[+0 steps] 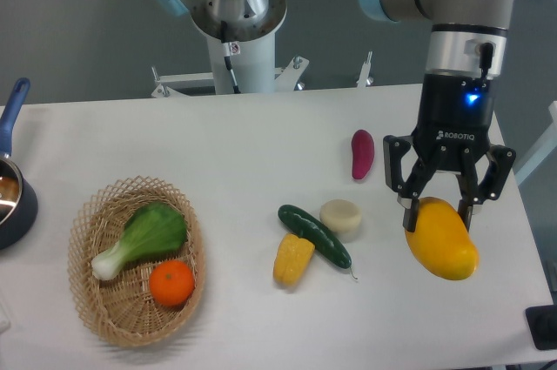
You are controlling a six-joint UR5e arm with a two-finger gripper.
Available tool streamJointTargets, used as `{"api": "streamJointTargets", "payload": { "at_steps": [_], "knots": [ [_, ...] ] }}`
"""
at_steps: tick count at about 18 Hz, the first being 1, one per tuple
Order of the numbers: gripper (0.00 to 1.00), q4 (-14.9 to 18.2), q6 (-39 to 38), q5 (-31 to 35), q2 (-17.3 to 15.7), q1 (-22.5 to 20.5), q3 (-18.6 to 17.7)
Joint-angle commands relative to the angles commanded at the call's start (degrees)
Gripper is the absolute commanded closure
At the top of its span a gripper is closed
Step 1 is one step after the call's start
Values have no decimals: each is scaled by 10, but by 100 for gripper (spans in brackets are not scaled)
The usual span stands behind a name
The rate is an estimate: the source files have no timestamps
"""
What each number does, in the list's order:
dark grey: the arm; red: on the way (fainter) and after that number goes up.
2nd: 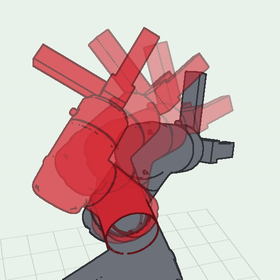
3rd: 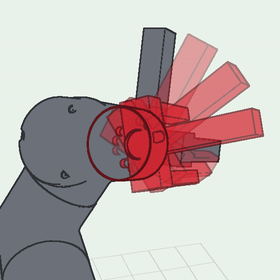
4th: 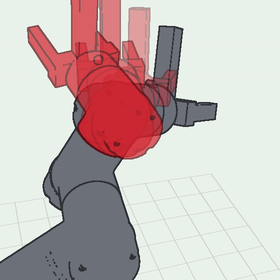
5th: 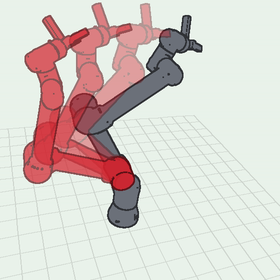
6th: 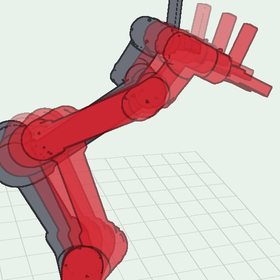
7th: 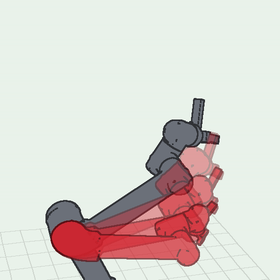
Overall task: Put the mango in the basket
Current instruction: 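Lift the held yellow mango up from the table with the gripper, then carry the yellow mango across the table over the wicker basket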
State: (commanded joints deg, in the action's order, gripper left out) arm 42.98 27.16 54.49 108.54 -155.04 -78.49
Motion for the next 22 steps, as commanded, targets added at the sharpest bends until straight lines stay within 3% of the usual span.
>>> {"api": "streamJointTargets", "payload": {
  "at_steps": [5,8,12,16,22],
  "knots": [
    [67,4,-22,8,-5,27,-9],
    [67,6,-38,51,-18,55,-26],
    [67,5,-55,123,-27,134,-80],
    [67,6,-62,137,-52,179,-137],
    [67,5,-163,136,-26,257,-146]
  ]
}}
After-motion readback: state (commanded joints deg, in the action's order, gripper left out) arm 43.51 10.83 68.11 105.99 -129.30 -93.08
